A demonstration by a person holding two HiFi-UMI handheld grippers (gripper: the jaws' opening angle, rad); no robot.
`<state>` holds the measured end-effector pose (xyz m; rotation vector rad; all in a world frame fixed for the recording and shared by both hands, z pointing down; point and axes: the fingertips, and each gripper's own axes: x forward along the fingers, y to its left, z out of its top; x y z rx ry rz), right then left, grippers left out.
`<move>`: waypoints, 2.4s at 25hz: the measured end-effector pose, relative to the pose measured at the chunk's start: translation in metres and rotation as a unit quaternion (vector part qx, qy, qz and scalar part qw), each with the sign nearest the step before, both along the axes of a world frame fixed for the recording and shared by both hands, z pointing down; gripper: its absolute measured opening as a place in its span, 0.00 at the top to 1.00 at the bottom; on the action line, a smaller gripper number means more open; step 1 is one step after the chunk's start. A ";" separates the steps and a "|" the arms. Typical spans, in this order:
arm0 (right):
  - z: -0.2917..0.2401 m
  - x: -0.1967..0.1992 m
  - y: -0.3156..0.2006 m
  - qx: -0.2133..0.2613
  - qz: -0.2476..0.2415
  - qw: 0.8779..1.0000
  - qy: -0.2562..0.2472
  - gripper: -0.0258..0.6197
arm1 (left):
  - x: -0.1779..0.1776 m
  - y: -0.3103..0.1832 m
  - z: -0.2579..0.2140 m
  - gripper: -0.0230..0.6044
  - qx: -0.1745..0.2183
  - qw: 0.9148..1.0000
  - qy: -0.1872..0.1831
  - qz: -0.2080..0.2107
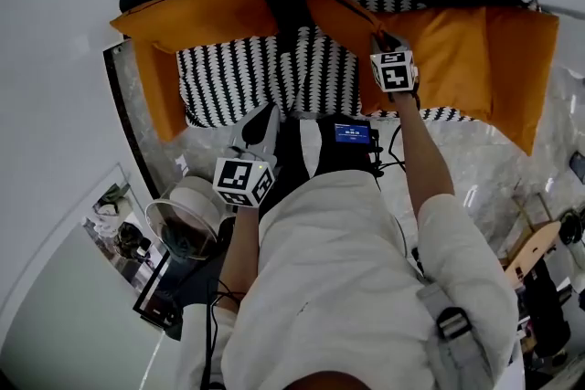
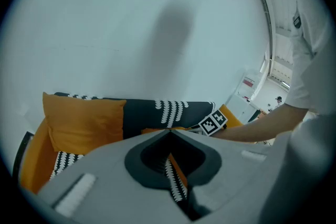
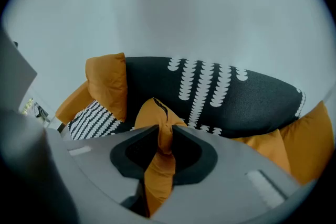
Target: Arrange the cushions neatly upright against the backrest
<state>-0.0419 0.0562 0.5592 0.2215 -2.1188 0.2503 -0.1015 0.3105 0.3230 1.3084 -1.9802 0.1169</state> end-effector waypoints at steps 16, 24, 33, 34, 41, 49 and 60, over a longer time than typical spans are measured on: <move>-0.115 -0.003 0.026 0.046 -0.091 0.991 -0.086 0.84 | -0.006 0.017 -0.022 0.96 0.034 0.999 -0.025 -0.026; -0.206 -0.005 0.052 0.072 -0.132 0.977 -0.150 0.85 | -0.012 0.018 -0.015 0.91 0.053 0.998 -0.004 -0.034; -0.282 -0.021 0.101 0.078 -0.188 0.962 -0.181 0.85 | -0.034 0.037 0.023 0.72 0.069 0.993 0.064 -0.067; -0.288 -0.025 0.109 0.082 -0.195 0.960 -0.184 0.85 | -0.039 0.043 0.026 0.72 0.072 0.993 0.069 -0.070; -0.342 -0.062 0.173 0.109 -0.243 0.943 -0.201 0.85 | -0.090 0.090 0.041 0.61 0.114 0.977 0.137 -0.119; -0.401 -0.103 0.228 0.117 -0.272 0.927 -0.233 0.85 | -0.159 0.126 0.037 0.42 0.185 0.957 0.178 -0.138; -0.452 -0.151 0.277 0.104 -0.294 0.894 -0.322 0.85 | -0.215 0.148 -0.014 0.36 0.365 0.900 0.227 -0.072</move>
